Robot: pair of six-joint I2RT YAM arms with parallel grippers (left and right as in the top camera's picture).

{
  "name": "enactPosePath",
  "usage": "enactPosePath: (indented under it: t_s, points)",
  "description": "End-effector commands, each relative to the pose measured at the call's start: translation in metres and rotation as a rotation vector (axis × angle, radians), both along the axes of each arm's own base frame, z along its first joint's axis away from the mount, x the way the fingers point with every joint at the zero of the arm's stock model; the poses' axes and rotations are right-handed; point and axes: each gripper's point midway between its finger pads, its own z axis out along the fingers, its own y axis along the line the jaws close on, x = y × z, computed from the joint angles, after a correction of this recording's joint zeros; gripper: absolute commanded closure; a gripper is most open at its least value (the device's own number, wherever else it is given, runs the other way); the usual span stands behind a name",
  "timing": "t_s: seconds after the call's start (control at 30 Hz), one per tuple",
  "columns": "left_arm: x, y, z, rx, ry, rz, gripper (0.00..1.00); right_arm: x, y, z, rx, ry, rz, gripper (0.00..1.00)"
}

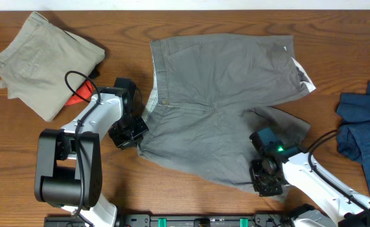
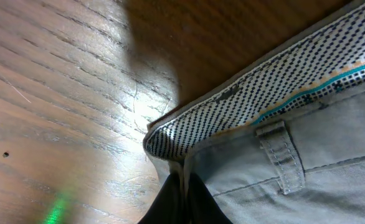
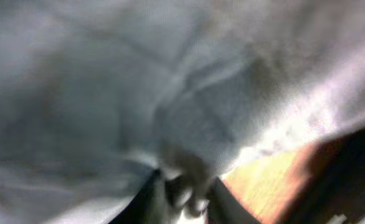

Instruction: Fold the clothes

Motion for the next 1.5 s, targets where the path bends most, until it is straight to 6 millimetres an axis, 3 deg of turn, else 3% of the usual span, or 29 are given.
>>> enactPosePath:
  t_s: [0.0,0.07,0.17,0.3,0.43,0.63,0.77,0.9,1.0,1.13,1.27,1.47]
  points:
    - [-0.001,0.002,0.000,0.002,-0.003,-0.016,0.94,-0.005,-0.037,-0.016,-0.193,-0.015,-0.011,0.94]
    - [0.000,0.002,0.000,0.000,-0.005,-0.026,0.94,-0.002,-0.041,-0.016,-0.216,-0.030,-0.007,0.99]
    - [0.003,0.001,0.004,-0.010,-0.020,-0.076,0.94,0.004,-0.043,-0.014,-0.221,-0.052,0.048,0.99]
    - [0.016,0.000,0.023,-0.022,-0.087,-0.125,0.94,0.038,-0.045,0.005,-0.239,-0.170,0.356,0.99]
    - [0.024,-0.001,0.055,-0.032,-0.187,-0.165,0.94,0.074,-0.039,0.044,-0.252,-0.283,0.651,0.99]
    - [0.013,0.000,0.099,-0.037,-0.298,-0.176,0.94,0.094,-0.050,0.103,-0.341,-0.359,0.744,0.99]
    - [-0.005,0.002,0.127,-0.039,-0.349,-0.179,0.94,0.100,-0.063,0.147,-0.410,-0.393,0.820,0.99]
    - [-0.023,0.004,0.151,-0.043,-0.418,-0.203,0.95,0.107,-0.075,0.182,-0.456,-0.424,0.877,0.99]
    - [-0.025,0.004,0.170,-0.044,-0.510,-0.206,0.94,0.121,-0.082,0.206,-0.490,-0.471,0.947,0.99]
    - [-0.005,0.005,0.186,-0.025,-0.640,-0.199,0.94,0.154,-0.088,0.236,-0.575,-0.583,1.043,0.99]
    - [0.024,0.010,0.187,0.010,-0.703,-0.135,0.94,0.196,-0.092,0.265,-0.684,-0.714,1.085,0.99]
    - [0.083,0.024,0.182,0.038,-0.802,-0.010,0.94,0.260,-0.084,0.277,-0.799,-0.841,1.137,0.99]
